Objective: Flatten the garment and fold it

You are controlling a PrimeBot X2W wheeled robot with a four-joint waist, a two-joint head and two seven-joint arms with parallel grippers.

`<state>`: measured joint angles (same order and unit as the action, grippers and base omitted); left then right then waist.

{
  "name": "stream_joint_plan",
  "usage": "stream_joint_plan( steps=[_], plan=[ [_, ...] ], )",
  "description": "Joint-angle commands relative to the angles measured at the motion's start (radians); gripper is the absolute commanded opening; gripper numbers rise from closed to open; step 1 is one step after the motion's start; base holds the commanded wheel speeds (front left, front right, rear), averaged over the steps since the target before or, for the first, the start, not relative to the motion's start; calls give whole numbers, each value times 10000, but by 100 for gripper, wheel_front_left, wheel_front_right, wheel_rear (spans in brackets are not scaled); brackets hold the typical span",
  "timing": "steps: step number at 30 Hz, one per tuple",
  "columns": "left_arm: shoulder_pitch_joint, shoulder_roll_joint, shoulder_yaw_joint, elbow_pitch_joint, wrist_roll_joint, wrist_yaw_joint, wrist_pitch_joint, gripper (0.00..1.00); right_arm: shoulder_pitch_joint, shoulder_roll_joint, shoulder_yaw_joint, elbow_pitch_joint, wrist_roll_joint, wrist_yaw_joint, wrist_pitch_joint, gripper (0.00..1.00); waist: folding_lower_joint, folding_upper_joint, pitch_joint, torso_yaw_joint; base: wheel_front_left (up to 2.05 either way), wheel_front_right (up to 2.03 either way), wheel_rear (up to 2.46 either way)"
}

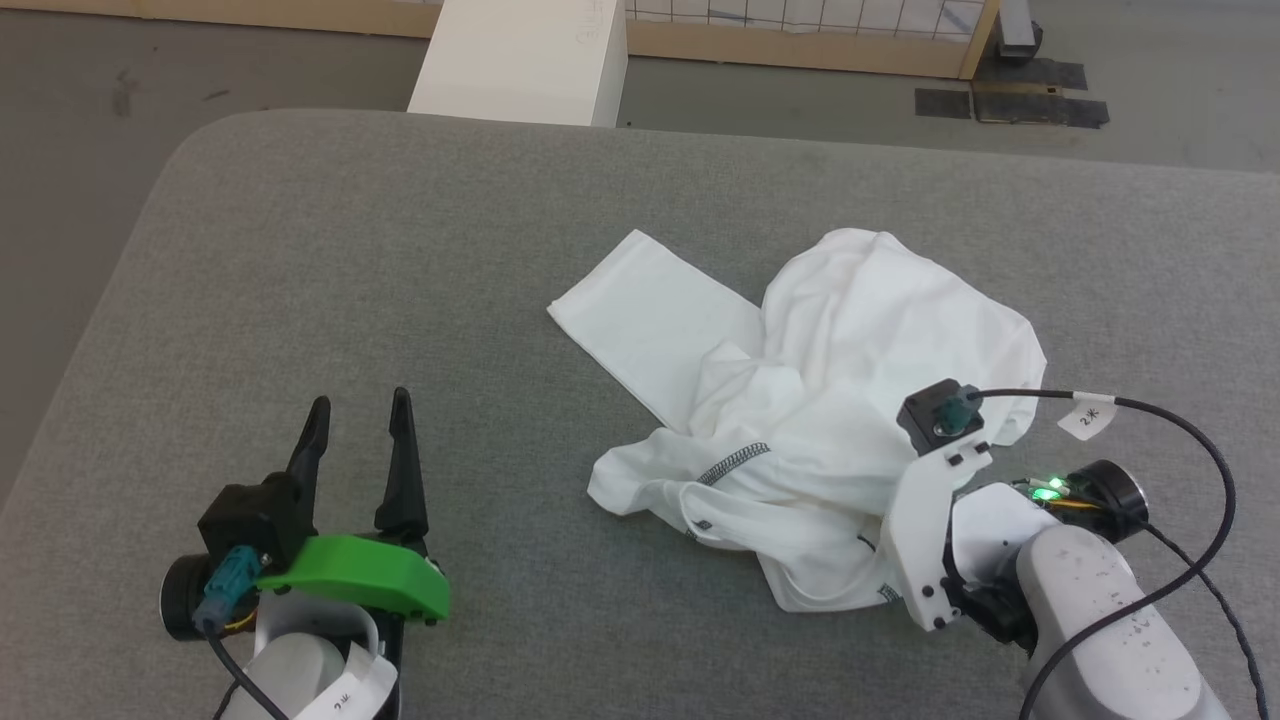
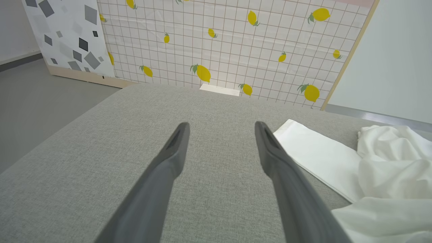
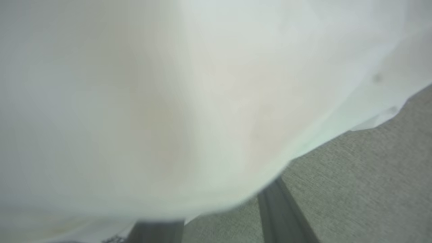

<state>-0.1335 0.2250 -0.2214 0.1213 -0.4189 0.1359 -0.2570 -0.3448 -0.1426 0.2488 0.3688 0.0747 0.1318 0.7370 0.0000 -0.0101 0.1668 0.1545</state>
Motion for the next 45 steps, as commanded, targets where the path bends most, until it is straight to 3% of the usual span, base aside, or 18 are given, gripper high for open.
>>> stream_joint_plan(
  steps=[1, 6, 12, 17, 22, 23, 24, 30, 33, 39, 45],
  plan=[
    [-152, -62, 58, 42, 79, -64, -46, 100, 211, -14, -62, 142, 234, -11, -192, 0, 0, 98, -112, -86, 0, 0, 0],
    [-57, -139, 130, 185, 139, -196, -47, 100, 176, -283, -1197, -779, 804, -11, -747, 0, 0, 98, -465, -341, 0, 0, 0],
    [42, -190, 140, 296, 157, -324, -47, 100, 666, -552, -4002, -2277, 821, -11, -871, 0, 0, 98, -760, -602, 0, 0, 0],
    [58, -226, 81, 462, 95, -446, -47, 100, 1631, -49, -6272, -2504, 342, -11, -490, 0, 0, 98, -805, -748, 0, 0, 0],
    [100, -290, 29, 612, -18, -498, -39, 100, 2382, 497, -6723, -2030, 237, -11, -346, 0, 0, 98, -801, -859, 0, 0, 0],
    [115, -297, 19, 645, -47, -507, -26, 100, 2400, 581, -6707, -2023, 331, -11, -547, 27, 0, 98, -818, -880, 0, 0, 0],
    [120, -315, 17, 669, -96, -525, -17, 100, 2368, 645, -6737, -2045, 454, -11, -823, 100, 0, 98, -842, -903, 0, 0, 0],
    [-25, -777, -103, 625, -814, -821, 462, 100, 2162, 866, -7536, -2645, 1120, -11, -2352, 100, 0, 98, -1105, -951, 0, 0, 0],
    [-404, -1069, -601, 608, -1151, -1064, 1446, 100, 2249, 904, -8033, -3051, 1145, -11, -2901, 100, 0, 98, -1170, -973, 0, 0, 0],
    [-1768, -1574, -2480, 950, -1766, -1447, 4863, 100, 2432, 919, -8120, -3108, 998, -11, -3013, 100, 0, 98, -1144, -1262, 0, 0, 0],
    [-3069, -1725, -4238, 1541, -2158, -1295, 7835, 100, 2405, 921, -7758, -2899, 1154, -11, -3028, 100, 0, 99, -806, -1732, 0, 0, 0]
  ],
)
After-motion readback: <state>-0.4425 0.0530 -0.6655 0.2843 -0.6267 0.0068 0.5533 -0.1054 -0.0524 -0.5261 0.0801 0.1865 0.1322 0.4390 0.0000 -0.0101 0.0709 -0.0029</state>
